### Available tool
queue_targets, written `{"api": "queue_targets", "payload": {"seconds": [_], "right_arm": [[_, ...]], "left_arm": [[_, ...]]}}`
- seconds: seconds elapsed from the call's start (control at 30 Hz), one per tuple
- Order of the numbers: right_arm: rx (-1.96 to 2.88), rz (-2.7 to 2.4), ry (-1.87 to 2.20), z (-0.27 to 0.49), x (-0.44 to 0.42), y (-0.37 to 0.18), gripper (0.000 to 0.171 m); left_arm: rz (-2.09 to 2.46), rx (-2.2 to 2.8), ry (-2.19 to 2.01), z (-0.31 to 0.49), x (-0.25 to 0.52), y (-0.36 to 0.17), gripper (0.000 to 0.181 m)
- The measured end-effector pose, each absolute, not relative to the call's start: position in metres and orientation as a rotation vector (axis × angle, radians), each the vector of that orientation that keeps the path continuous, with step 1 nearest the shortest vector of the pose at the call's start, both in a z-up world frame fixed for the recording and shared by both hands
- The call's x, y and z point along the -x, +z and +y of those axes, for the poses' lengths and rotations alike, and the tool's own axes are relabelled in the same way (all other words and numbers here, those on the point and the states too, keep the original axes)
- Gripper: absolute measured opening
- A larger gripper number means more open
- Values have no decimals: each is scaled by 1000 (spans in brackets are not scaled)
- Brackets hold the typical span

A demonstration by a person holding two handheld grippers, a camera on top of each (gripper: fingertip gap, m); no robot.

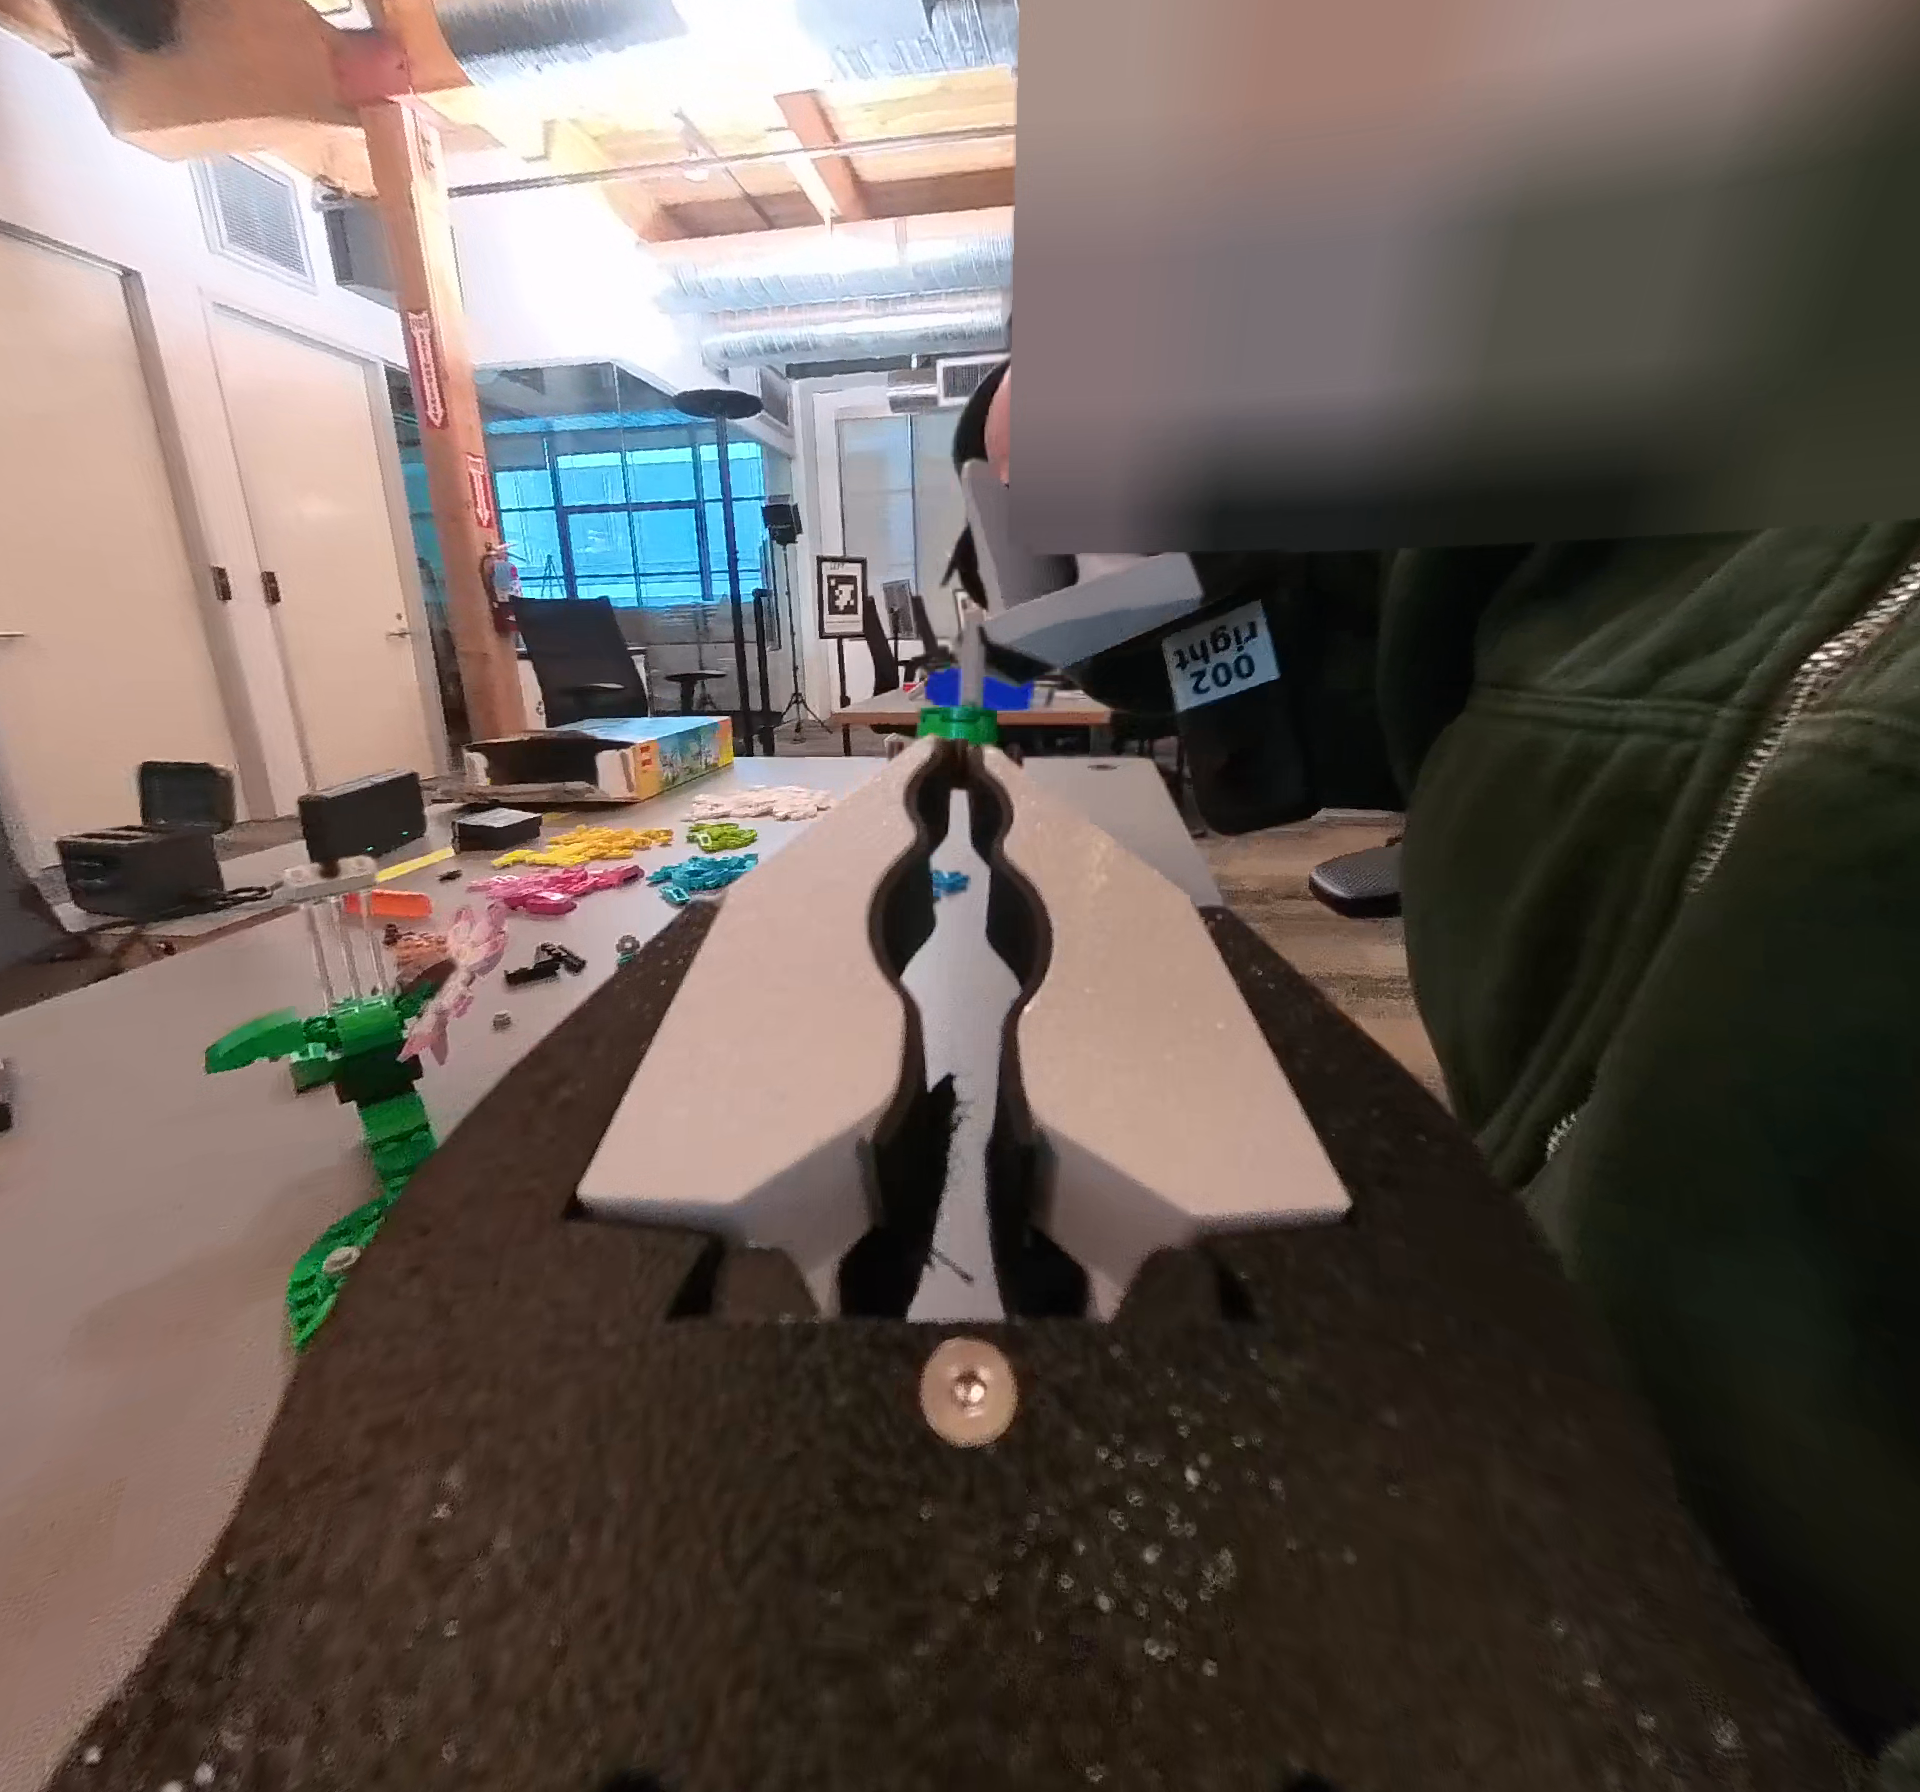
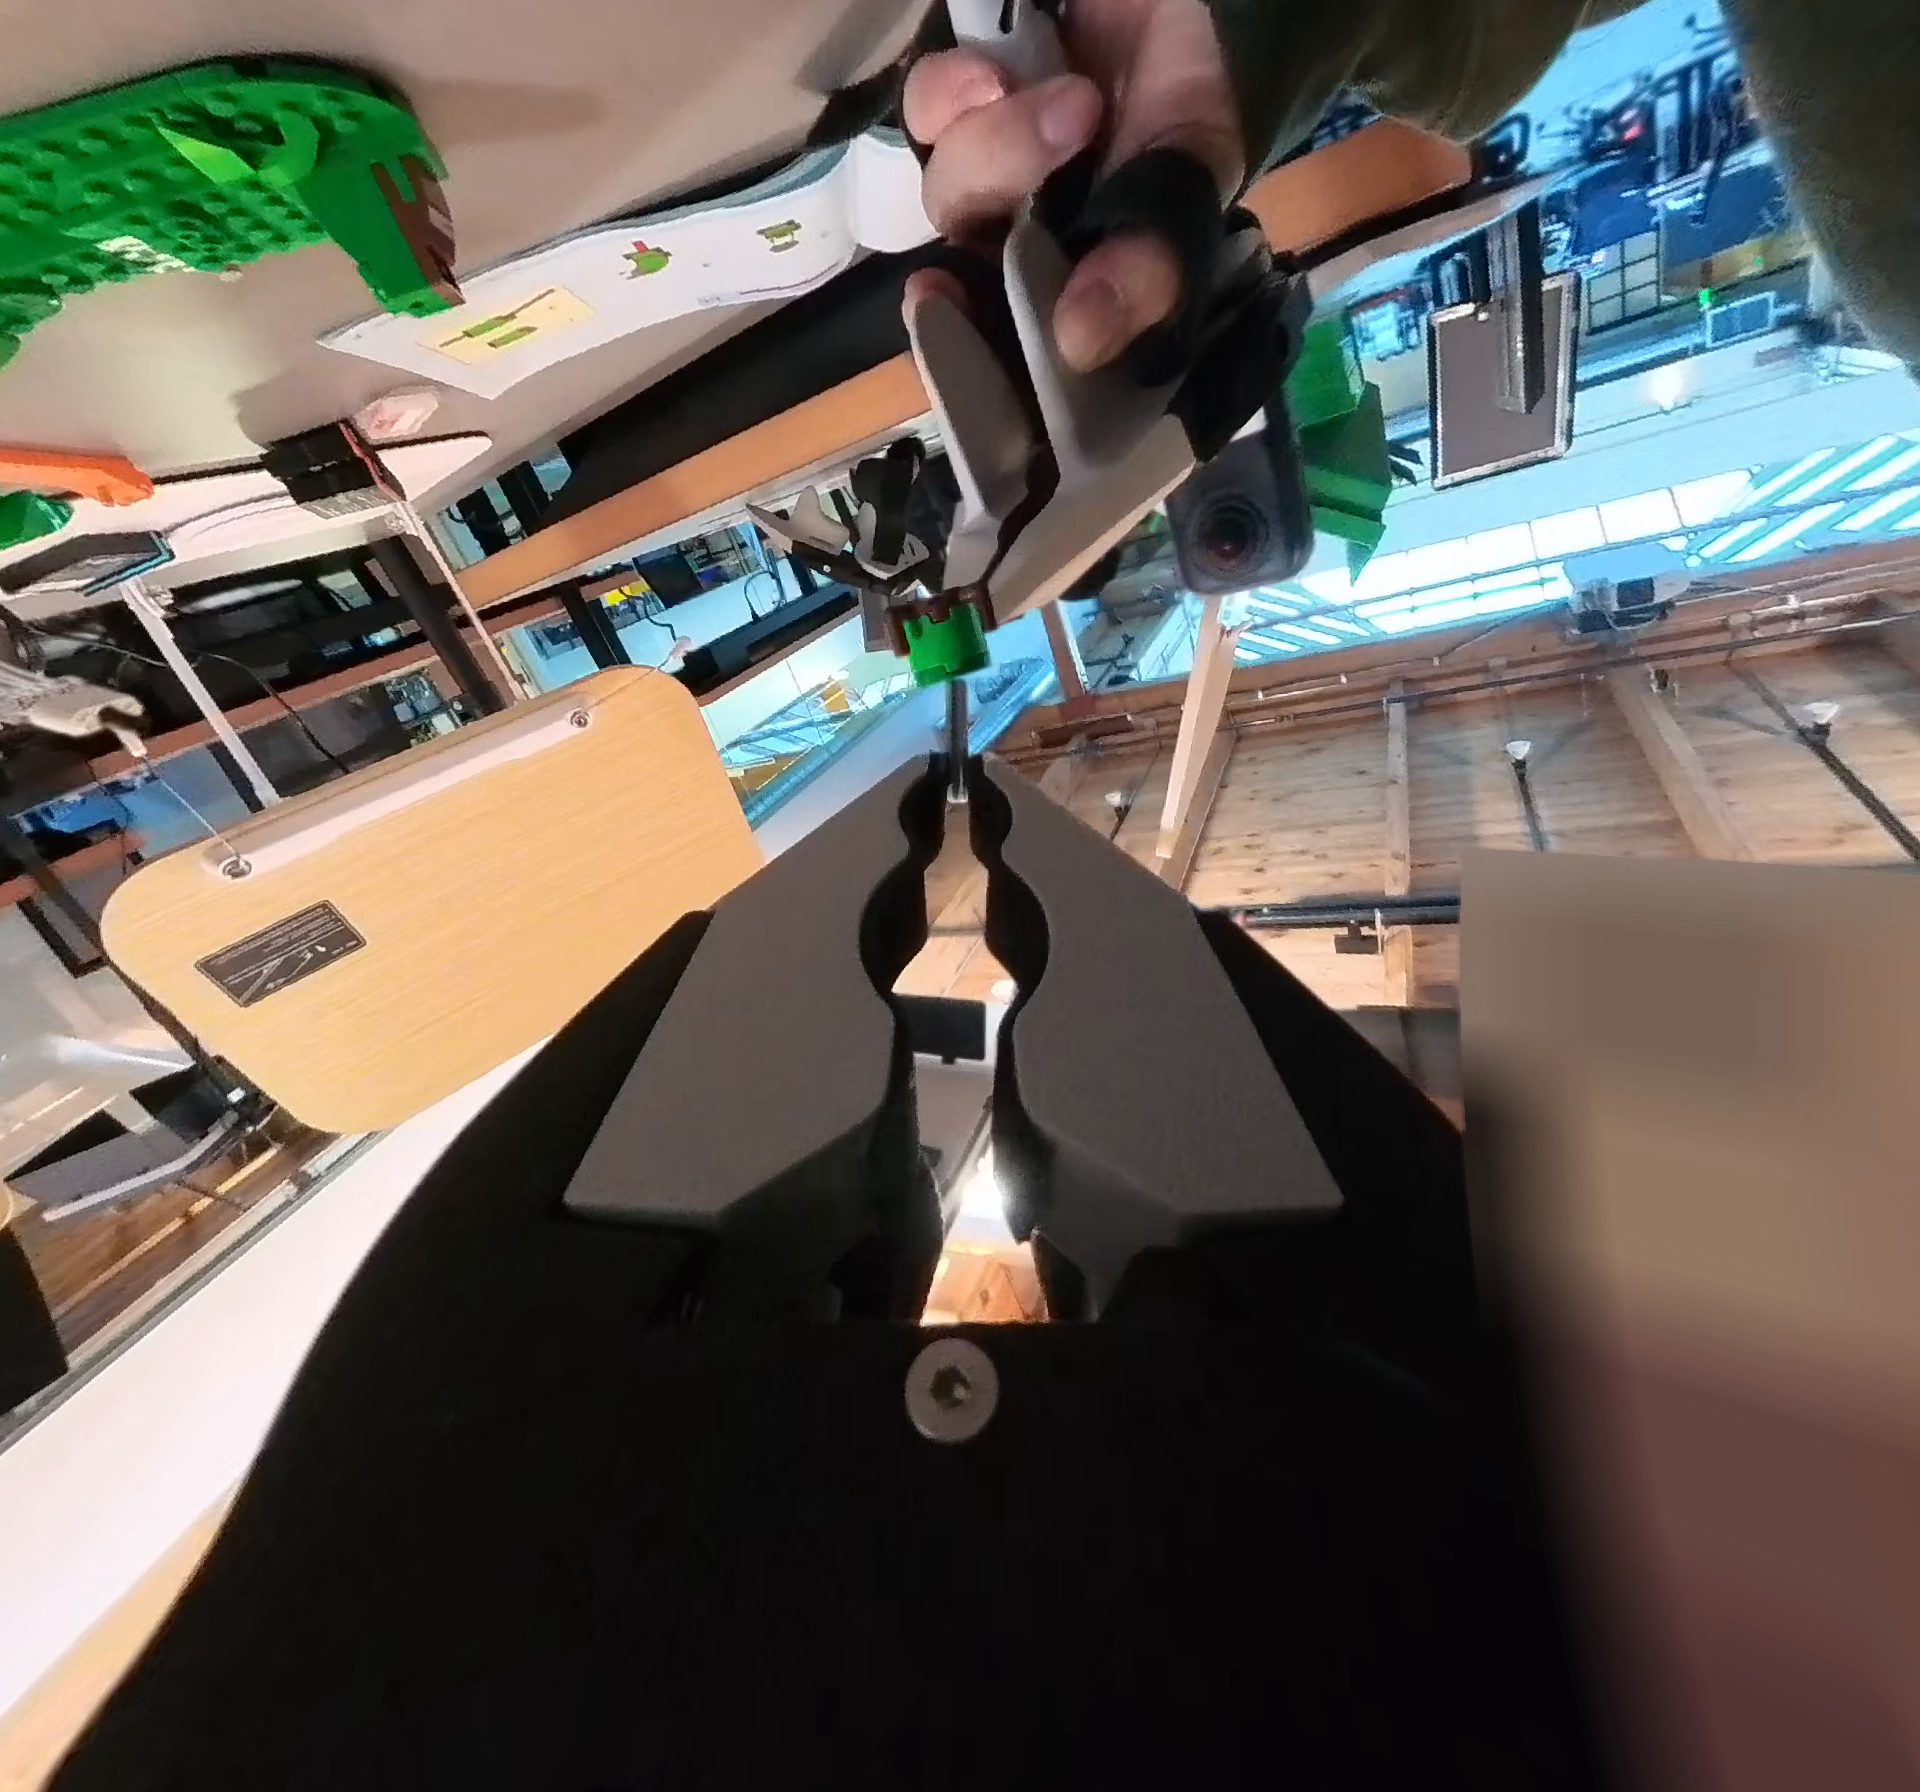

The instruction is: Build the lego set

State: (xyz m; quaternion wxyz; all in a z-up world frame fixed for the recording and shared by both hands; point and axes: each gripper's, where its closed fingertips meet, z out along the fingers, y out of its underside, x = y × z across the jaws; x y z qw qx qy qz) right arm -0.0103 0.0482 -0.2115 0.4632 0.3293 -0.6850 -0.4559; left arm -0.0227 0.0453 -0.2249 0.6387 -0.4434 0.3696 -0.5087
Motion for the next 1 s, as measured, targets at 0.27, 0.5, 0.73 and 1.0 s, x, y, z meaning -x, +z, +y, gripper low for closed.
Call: {"api": "queue_targets", "payload": {"seconds": [0.27, 0.5, 0.73, 1.0], "right_arm": [[-836, -1713, -1128, 47, 8, -213, 2], [-854, -1746, -1128, 47, 8, -215, 2], [-857, -1770, -1131, 49, 9, -219, 2], [-859, -1824, -1140, 53, 7, -224, 2]], "left_arm": [[876, 1024, -1179, 43, 19, -229, 0], [879, 1026, -1159, 43, 18, -229, 0], [887, 1042, -1131, 45, 16, -232, 0], [892, 1065, -1097, 47, 15, -235, 0]]}}
